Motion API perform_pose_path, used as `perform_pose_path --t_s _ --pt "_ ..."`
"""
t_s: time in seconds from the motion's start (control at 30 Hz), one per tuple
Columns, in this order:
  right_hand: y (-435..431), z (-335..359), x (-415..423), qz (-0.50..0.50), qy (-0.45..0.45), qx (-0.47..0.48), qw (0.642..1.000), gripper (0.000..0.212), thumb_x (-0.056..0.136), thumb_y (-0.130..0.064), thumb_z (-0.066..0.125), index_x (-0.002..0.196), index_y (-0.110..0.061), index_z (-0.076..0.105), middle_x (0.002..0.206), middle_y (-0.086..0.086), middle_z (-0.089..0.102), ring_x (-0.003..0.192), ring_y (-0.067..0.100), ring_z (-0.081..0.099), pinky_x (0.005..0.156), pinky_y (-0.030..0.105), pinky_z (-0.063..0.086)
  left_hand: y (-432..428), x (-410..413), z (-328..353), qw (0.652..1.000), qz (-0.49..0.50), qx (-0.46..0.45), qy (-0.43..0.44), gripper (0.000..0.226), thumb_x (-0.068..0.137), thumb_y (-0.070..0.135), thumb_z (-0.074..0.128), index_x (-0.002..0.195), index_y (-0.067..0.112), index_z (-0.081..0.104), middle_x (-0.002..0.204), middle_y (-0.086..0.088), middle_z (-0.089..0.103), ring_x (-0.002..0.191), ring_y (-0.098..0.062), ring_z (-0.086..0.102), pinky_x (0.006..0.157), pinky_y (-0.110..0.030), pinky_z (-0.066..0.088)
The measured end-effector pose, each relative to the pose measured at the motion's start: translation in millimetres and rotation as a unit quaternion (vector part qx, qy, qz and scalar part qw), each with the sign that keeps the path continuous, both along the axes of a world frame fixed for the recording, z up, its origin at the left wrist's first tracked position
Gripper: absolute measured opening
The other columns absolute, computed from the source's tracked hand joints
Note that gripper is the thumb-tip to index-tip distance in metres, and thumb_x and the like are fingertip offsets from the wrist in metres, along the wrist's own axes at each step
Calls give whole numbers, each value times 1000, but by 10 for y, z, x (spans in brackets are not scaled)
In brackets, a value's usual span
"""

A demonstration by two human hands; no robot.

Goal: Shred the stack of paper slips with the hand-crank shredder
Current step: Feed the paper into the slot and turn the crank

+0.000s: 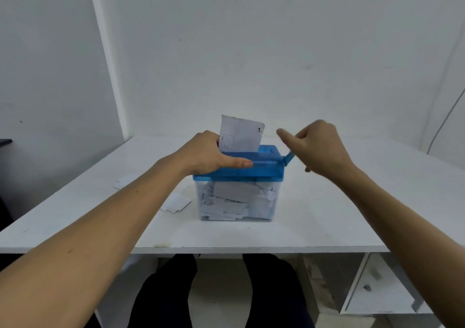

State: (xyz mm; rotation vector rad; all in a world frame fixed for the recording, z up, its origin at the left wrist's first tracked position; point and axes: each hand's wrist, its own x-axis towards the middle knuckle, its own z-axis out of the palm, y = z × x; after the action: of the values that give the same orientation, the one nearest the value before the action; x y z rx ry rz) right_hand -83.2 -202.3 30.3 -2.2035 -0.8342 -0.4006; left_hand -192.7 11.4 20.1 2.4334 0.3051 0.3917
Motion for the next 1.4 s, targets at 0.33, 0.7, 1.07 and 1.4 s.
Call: perform_pose_path --t_s 0.33,0.7,1.07,1.4 --pt "582 -476 634 -18 217 64 974 49 98 -49 57 72 -8 60 71 10 67 57 25 63 47 30 51 -56 -52 -63 1000 -13 -7 -24 80 47 79 74 115 38 66 103 17 69 96 -8 64 85 -31 58" --pt "228 -943 142 -19 252 141 957 49 106 -32 46 65 -6 55 56 7 59 44 16 52 41 25 43 -57 -50 -76 999 5 7 -41 77 30 101 61 90 53 62 100 21 71 95 -7 66 89 -39 59" --pt "-355 -418 -217 123 62 126 982 40 98 -37 58 75 -5 62 49 -13 50 48 2 43 51 14 37 -138 -108 61 1000 -12 13 8 19 62 67 79 76 65 66 90 32 69 94 -3 62 89 -26 54" --pt "433 -65 505 54 15 215 975 37 105 -34 48 86 -2 57 73 4 60 56 -8 61 51 7 43 -60 -68 -23 1000 4 22 0 102 43 82 69 133 36 63 134 16 59 117 -9 54 99 -25 43"
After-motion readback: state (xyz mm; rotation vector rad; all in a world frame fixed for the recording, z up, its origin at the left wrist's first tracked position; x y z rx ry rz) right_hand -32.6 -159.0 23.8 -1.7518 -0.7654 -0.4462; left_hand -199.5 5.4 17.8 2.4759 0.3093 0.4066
